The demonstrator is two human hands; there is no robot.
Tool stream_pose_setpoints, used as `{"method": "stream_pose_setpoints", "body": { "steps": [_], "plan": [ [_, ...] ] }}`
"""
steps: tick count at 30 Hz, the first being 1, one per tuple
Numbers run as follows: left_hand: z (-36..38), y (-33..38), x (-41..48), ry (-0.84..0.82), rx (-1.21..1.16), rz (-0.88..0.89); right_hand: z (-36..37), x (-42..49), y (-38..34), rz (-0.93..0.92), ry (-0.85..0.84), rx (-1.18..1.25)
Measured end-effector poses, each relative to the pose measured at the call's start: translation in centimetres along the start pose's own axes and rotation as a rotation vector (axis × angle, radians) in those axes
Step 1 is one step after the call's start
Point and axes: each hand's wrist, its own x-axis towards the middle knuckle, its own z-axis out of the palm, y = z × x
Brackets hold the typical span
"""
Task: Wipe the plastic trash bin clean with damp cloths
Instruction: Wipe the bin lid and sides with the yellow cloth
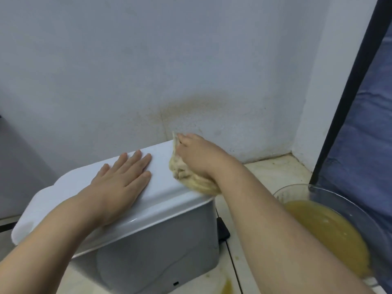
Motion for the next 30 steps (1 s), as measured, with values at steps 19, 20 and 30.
{"method": "stream_pose_setpoints", "body": {
  "steps": [19, 20, 30],
  "plan": [
    [0.8, 5.0, 2.1, 0.004, -0.071, 0.034, 5.0, -6.0, 2.6, -0.100, 0.485, 0.409],
    [0.9, 4.8, 2.1, -0.004, -0.079, 0.039, 3.9, -5.2, 2.9, -0.075, 0.383, 0.507],
    [0.4, 8.9, 3.9, 0.049, -0.141, -0.007, 8.7, -5.5, 8.5, 0.200, 0.419, 2.004]
  ]
}}
